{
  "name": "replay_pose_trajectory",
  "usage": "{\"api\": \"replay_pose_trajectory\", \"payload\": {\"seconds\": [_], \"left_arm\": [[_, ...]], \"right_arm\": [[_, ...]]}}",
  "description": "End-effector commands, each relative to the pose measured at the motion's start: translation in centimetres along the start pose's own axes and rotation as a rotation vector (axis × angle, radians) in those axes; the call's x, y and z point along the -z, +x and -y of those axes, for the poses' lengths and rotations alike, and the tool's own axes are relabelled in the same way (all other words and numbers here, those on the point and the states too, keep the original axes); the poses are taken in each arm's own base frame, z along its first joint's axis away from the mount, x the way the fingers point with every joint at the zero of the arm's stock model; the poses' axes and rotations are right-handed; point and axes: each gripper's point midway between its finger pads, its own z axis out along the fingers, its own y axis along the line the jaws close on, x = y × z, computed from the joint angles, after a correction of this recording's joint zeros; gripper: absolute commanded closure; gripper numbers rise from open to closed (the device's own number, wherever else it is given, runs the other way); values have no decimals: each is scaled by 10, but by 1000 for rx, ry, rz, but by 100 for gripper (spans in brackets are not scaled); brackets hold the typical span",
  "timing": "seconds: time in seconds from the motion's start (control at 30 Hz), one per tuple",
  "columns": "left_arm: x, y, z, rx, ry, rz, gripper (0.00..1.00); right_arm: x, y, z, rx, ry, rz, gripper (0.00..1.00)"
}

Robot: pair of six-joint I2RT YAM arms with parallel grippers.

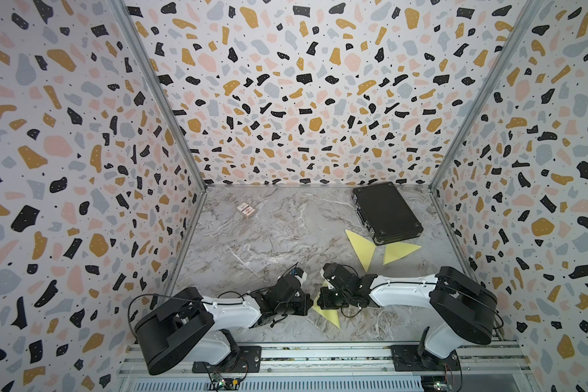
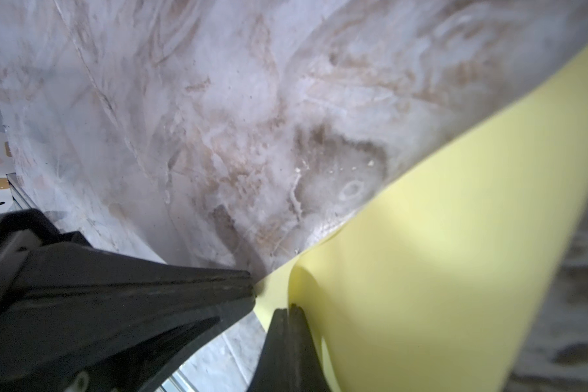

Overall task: Fold the square paper diagonally
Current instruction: Fold the paper at the center of the board.

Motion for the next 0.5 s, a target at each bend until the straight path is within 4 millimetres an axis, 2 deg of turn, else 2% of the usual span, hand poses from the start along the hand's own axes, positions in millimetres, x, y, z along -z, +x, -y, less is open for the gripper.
{"api": "replay_pose_trajectory", "payload": {"seconds": [0.0, 0.47], "left_arm": [[1, 41, -52, 39, -193, -125, 100], [1, 41, -52, 38, -194, -125, 100]], "right_arm": [[6, 5, 0, 10, 3, -7, 100], [5, 8, 2, 9, 2, -15, 100]]}}
